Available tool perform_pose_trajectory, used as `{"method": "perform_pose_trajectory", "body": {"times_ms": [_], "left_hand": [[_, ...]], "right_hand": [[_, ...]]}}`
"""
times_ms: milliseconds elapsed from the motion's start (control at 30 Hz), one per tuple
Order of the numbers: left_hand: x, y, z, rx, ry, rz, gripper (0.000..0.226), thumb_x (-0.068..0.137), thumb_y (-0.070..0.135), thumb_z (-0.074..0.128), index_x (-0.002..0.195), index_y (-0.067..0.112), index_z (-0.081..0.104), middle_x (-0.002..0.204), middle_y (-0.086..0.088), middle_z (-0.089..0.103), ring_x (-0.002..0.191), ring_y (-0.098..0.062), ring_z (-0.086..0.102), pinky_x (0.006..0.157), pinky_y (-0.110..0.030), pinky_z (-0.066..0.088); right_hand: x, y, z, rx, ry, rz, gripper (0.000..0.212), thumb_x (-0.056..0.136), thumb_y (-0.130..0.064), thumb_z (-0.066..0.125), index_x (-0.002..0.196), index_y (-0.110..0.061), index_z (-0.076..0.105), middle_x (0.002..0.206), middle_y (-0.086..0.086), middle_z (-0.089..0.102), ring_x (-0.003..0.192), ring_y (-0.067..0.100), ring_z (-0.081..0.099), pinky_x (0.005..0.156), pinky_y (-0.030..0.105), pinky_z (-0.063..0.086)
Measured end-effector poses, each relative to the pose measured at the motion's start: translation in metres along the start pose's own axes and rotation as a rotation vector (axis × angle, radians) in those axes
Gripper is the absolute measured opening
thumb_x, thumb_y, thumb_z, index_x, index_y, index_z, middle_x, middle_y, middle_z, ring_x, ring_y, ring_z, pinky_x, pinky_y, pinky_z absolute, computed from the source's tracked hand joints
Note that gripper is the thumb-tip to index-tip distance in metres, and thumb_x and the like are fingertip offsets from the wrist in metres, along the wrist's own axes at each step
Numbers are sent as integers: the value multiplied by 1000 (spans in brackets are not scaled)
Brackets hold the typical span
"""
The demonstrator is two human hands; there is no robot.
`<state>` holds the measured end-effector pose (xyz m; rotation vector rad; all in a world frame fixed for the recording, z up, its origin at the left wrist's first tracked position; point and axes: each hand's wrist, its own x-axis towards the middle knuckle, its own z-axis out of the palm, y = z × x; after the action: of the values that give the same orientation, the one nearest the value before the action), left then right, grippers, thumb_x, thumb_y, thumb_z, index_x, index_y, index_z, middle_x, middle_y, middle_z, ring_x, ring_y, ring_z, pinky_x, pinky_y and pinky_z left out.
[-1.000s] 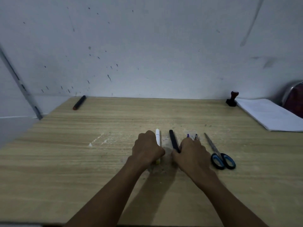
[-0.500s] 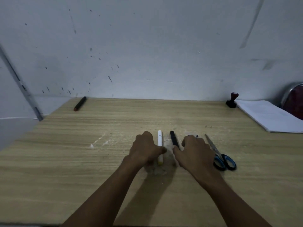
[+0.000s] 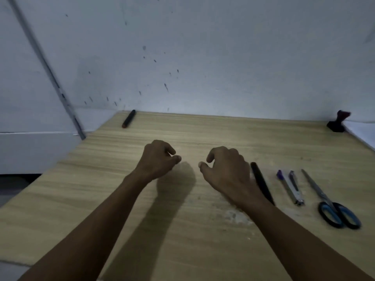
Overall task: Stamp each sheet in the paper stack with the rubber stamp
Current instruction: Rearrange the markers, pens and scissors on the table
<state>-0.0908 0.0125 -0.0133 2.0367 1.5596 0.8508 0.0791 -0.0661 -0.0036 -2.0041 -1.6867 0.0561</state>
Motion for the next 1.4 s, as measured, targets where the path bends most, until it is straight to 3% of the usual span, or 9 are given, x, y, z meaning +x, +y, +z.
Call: {"method": "perform_pose_trajectory", "body": {"times_ms": [167, 333, 600, 767, 867, 1000, 1100, 1200, 1400], "left_hand": [[33, -56, -34, 74, 88, -32, 17, 78, 21, 75, 89, 7, 74, 81, -8, 72, 74, -19, 69, 73, -29, 54], [81, -109, -56, 182, 164, -85, 18, 80, 18, 72, 93, 5, 73, 95, -9, 70, 87, -19, 64, 74, -25, 43], [169, -165, -65, 266, 272, -257, 34, 88, 26, 61, 115, 5, 56, 118, -15, 58, 106, -32, 57, 86, -40, 48], [214, -168, -59, 383, 254, -384, 42, 87, 40, 64, 108, 5, 53, 110, -17, 59, 102, -37, 59, 76, -39, 44], [228, -165, -51, 468, 201, -367, 38, 90, 37, 58, 111, 6, 54, 112, -17, 58, 105, -38, 58, 83, -42, 44], [224, -155, -40, 461, 208, -370, 33, 99, 31, 42, 115, 4, 53, 117, -20, 55, 108, -39, 56, 87, -44, 43], [205, -143, -31, 426, 236, -353, 25, 96, 24, 47, 110, 5, 54, 112, -18, 57, 102, -38, 58, 80, -43, 44], [170, -126, -25, 344, 266, -294, 20, 92, 25, 51, 100, 7, 55, 100, -14, 60, 83, -31, 57, 71, -38, 44], [68, -72, -14, 150, 282, -224, 23, 86, 32, 58, 94, 12, 67, 82, -5, 64, 69, -23, 60, 57, -30, 41]], "right_hand": [[30, -41, 38, 65, -62, -69, 28, 86, -45, 62, 100, -21, 64, 105, 0, 61, 98, 24, 58, 73, 31, 34], [69, -76, 76, 108, -130, -88, 23, 86, -38, 63, 98, -19, 62, 86, -5, 45, 83, 20, 50, 72, 31, 33], [133, -107, 120, 114, -174, -134, 24, 87, -36, 62, 102, -18, 60, 97, 1, 51, 94, 25, 53, 76, 33, 36], [157, -109, 131, 113, -160, -149, 24, 86, -36, 62, 103, -19, 59, 94, -2, 45, 90, 23, 50, 76, 33, 36], [161, -102, 130, 92, -138, -154, 24, 86, -37, 63, 102, -19, 60, 93, -2, 48, 89, 21, 51, 74, 33, 37], [160, -91, 119, 74, -106, -134, 23, 85, -38, 63, 100, -21, 61, 95, -2, 54, 88, 21, 54, 71, 32, 36], [150, -83, 108, 76, -85, -113, 23, 85, -39, 64, 100, -22, 62, 90, -5, 54, 83, 19, 50, 70, 31, 34], [130, -76, 92, 106, -78, -81, 23, 85, -40, 65, 100, -22, 64, 79, -10, 45, 79, 18, 49, 69, 30, 35], [74, -54, 60, 130, -75, -12, 24, 82, -44, 66, 97, -25, 66, 88, -5, 65, 92, 19, 60, 71, 30, 39]]}}
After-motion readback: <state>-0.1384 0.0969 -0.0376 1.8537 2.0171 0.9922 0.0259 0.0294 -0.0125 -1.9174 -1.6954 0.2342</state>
